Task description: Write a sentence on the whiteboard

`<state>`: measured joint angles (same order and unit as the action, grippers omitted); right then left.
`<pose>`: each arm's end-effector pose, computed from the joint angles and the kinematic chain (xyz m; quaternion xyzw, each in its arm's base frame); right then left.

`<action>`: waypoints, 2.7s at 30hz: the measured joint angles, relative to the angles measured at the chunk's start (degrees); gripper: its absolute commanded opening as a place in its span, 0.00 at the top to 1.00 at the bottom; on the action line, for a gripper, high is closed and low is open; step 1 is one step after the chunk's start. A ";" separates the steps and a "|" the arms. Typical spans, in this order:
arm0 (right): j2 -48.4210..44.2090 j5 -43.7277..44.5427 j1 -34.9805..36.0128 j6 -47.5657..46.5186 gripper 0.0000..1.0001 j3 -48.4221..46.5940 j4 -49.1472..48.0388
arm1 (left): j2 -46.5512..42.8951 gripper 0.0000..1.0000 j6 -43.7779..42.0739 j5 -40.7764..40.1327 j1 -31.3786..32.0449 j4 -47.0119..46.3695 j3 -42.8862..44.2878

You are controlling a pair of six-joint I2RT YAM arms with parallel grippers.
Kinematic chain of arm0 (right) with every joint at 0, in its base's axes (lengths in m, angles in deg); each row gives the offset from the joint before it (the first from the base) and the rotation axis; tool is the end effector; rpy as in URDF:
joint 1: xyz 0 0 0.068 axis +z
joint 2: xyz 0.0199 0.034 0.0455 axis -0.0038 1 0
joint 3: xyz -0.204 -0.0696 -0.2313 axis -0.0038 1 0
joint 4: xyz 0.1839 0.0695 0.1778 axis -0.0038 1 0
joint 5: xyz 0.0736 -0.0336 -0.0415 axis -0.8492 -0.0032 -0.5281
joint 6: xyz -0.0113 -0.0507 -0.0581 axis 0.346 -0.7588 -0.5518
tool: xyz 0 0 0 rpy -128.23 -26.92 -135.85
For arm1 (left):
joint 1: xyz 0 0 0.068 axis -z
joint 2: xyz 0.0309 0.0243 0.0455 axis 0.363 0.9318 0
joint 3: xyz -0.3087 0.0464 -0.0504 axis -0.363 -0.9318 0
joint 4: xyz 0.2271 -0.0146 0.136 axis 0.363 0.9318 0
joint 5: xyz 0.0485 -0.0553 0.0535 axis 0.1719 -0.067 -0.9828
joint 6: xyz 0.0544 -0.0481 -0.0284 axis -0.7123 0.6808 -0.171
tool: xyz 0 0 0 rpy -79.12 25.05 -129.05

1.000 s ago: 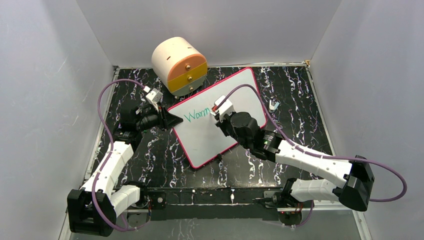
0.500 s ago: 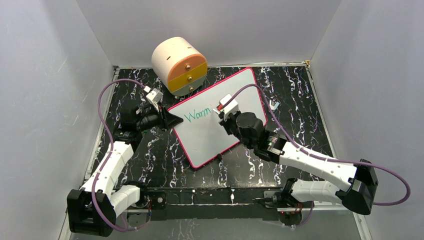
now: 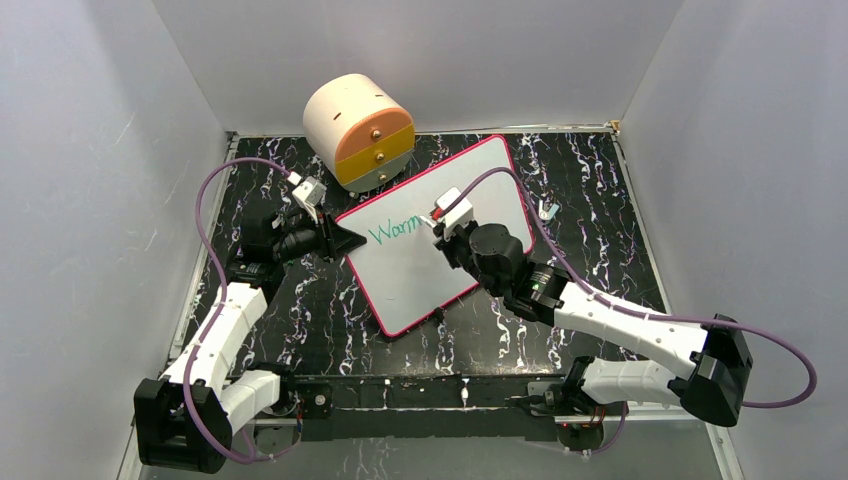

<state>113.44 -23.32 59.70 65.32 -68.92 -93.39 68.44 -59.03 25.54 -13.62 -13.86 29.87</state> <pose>0.1643 0.2251 0.3691 -0.2859 0.7003 0.1276 0.6415 0.2223 -0.0797 0.3204 0.2364 0.7253 -0.3989 0.5088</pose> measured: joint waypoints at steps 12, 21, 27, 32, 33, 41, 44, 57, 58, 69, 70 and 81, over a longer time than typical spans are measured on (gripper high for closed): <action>1.22 -0.42 -0.26 -0.26 1.00 0.00 -0.24 | 0.00 1.00 0.02 -0.09 0.00 0.02 0.00; 1.22 0.81 -0.90 -0.81 1.00 0.00 -0.26 | 0.00 1.00 0.02 -0.11 0.00 0.04 0.00; 1.20 1.33 -1.42 -0.85 1.00 0.00 -0.33 | 0.00 1.00 0.02 -0.17 0.00 0.07 0.00; 0.83 0.66 -1.49 -0.85 1.00 0.00 -0.28 | 0.00 1.00 0.02 -0.13 0.00 0.07 0.00; 0.68 0.26 -1.62 -0.83 1.00 0.00 -0.28 | 0.00 1.00 0.00 -0.07 0.02 0.04 0.00; -0.76 -1.29 -1.84 -0.85 1.00 0.00 -0.46 | 0.00 1.00 0.00 -0.02 0.02 0.04 0.00; -0.74 -1.68 -1.84 -0.85 1.00 0.00 -0.63 | 0.00 1.00 0.00 -0.02 0.02 0.04 0.00; 1.07 -2.32 -2.08 -0.94 1.00 0.00 -1.64 | 0.00 1.00 0.00 -0.07 0.02 0.07 0.00; 1.09 -2.32 -2.12 -0.94 1.00 0.00 -1.77 | 0.02 1.00 0.00 -0.07 0.00 0.04 0.00; 1.29 -2.43 -2.23 -0.76 1.00 -0.87 0.00 | 0.00 1.00 0.00 -0.13 0.00 0.09 0.00; 1.33 -2.54 -2.27 -0.72 1.00 -1.09 0.48 | 0.00 1.00 0.00 -0.13 0.00 0.09 0.00; 1.18 -3.15 -2.56 0.74 1.00 -1.38 2.54 | 0.00 1.00 0.02 -0.17 0.00 0.17 0.00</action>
<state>114.62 -26.47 57.15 66.06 -70.30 -90.85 68.44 -59.00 25.37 -13.62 -13.68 29.87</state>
